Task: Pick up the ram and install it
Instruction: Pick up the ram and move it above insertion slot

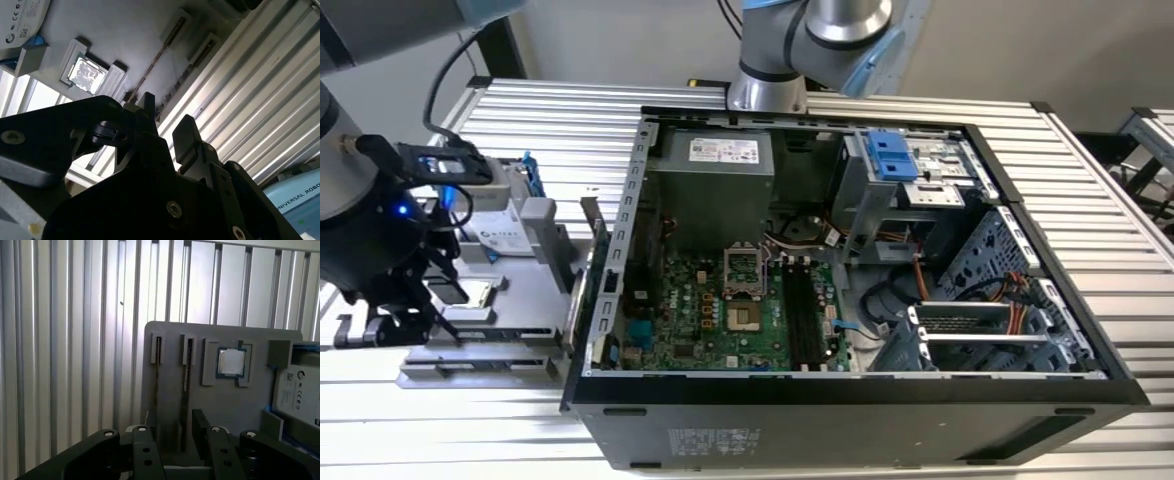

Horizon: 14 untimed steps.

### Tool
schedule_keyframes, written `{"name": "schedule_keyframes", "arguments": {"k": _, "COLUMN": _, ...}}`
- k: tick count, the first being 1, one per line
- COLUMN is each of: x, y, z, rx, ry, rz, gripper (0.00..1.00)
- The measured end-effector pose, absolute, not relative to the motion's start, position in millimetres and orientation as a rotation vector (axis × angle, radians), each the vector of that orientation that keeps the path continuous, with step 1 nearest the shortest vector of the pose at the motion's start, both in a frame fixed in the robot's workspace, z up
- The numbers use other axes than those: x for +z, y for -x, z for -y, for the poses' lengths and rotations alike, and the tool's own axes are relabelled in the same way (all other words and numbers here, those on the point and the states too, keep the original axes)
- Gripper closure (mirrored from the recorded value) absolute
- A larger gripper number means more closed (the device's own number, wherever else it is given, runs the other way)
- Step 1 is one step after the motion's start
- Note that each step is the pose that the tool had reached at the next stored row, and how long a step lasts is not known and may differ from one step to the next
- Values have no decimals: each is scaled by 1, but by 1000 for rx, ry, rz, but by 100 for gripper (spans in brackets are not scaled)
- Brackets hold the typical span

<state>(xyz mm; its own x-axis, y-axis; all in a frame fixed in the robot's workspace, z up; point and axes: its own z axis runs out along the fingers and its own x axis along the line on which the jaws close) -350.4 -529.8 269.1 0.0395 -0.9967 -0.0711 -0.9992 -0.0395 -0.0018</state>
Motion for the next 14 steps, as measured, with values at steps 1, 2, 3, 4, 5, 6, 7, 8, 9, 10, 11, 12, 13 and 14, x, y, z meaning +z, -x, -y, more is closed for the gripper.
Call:
{"name": "schedule_keyframes", "arguments": {"k": 1, "x": 267, "y": 350, "z": 530, "rx": 77, "ry": 2228, "rz": -2141, "gripper": 0}}
{"name": "schedule_keyframes", "arguments": {"k": 2, "x": 265, "y": 350, "z": 530, "rx": 77, "ry": 2228, "rz": -2141, "gripper": 0}}
{"name": "schedule_keyframes", "arguments": {"k": 3, "x": 264, "y": 350, "z": 530, "rx": 77, "ry": 2228, "rz": -2141, "gripper": 0}}
{"name": "schedule_keyframes", "arguments": {"k": 4, "x": 262, "y": 350, "z": 530, "rx": 77, "ry": 2228, "rz": -2141, "gripper": 0}}
{"name": "schedule_keyframes", "arguments": {"k": 5, "x": 260, "y": 350, "z": 530, "rx": 77, "ry": 2228, "rz": -2141, "gripper": 0}}
{"name": "schedule_keyframes", "arguments": {"k": 6, "x": 258, "y": 350, "z": 530, "rx": 77, "ry": 2228, "rz": -2141, "gripper": 0}}
{"name": "schedule_keyframes", "arguments": {"k": 7, "x": 256, "y": 350, "z": 530, "rx": 77, "ry": 2228, "rz": -2141, "gripper": 0}}
{"name": "schedule_keyframes", "arguments": {"k": 8, "x": 254, "y": 350, "z": 530, "rx": 77, "ry": 2228, "rz": -2141, "gripper": 0}}
{"name": "schedule_keyframes", "arguments": {"k": 9, "x": 253, "y": 350, "z": 530, "rx": 77, "ry": 2228, "rz": -2141, "gripper": 0}}
{"name": "schedule_keyframes", "arguments": {"k": 10, "x": 251, "y": 350, "z": 530, "rx": 77, "ry": 2227, "rz": -2142, "gripper": 0}}
{"name": "schedule_keyframes", "arguments": {"k": 11, "x": 249, "y": 350, "z": 531, "rx": 77, "ry": 2226, "rz": -2143, "gripper": 0}}
{"name": "schedule_keyframes", "arguments": {"k": 12, "x": 247, "y": 350, "z": 531, "rx": 77, "ry": 2224, "rz": -2145, "gripper": 0}}
{"name": "schedule_keyframes", "arguments": {"k": 13, "x": 245, "y": 350, "z": 531, "rx": 77, "ry": 2219, "rz": -2150, "gripper": 0}}
{"name": "schedule_keyframes", "arguments": {"k": 14, "x": 244, "y": 350, "z": 531, "rx": 77, "ry": 2214, "rz": -2155, "gripper": 0}}
